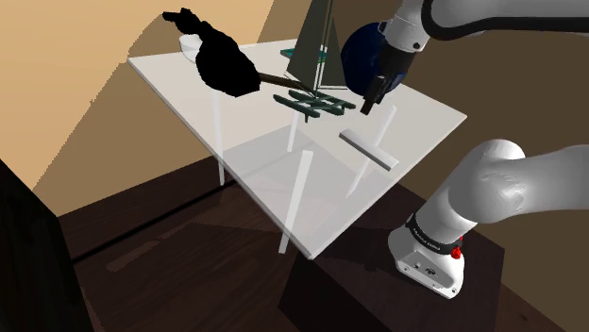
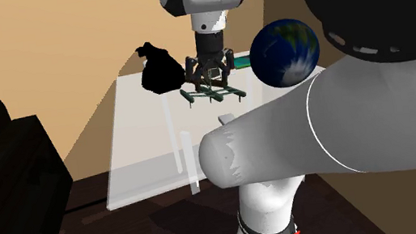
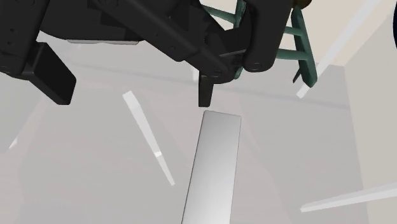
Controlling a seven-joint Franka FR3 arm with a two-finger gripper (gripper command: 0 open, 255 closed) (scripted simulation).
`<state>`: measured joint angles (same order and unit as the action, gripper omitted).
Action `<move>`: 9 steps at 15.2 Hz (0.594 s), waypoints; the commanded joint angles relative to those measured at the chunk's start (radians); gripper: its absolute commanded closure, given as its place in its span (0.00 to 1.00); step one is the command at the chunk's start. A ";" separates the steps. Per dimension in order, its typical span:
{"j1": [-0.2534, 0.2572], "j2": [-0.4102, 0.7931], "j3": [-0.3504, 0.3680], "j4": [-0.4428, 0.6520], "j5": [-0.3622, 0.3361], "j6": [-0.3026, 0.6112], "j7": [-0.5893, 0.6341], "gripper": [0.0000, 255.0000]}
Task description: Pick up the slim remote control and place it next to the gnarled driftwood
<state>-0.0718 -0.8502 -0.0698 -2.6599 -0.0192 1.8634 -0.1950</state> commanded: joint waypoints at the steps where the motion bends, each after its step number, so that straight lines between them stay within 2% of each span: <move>1: -0.017 -0.004 -0.019 -0.059 -0.025 0.047 -0.021 0.00; 9: -0.102 0.092 -0.103 -0.234 -0.137 0.291 -0.098 0.00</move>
<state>-0.1620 -0.7844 -0.1601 -2.8739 -0.1395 2.1086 -0.2829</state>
